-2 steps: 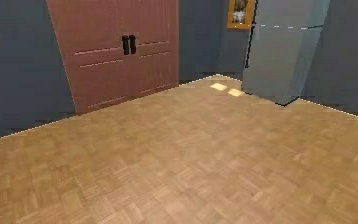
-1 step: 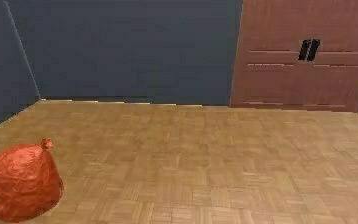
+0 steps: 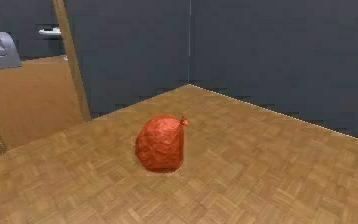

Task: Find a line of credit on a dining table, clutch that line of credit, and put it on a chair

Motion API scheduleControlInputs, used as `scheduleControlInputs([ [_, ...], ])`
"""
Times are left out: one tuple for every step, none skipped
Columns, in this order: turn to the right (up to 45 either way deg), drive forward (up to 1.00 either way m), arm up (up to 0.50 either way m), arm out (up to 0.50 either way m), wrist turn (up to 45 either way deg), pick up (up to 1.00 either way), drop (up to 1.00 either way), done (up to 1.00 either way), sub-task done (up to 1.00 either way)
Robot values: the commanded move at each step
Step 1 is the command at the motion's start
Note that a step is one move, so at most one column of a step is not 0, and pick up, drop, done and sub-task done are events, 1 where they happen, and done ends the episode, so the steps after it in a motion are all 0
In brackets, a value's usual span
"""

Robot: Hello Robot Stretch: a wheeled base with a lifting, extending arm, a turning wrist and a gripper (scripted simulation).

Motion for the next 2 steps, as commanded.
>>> scheduleControlInputs([
  [0.0, 0.35, 0.00, 0.00, 0.0, 0.00, 0.00, 0.00, 0.00],
  [-45.0, 0.00, 0.00, 0.00, 0.0, 0.00, 0.00, 0.00, 0.00],
])
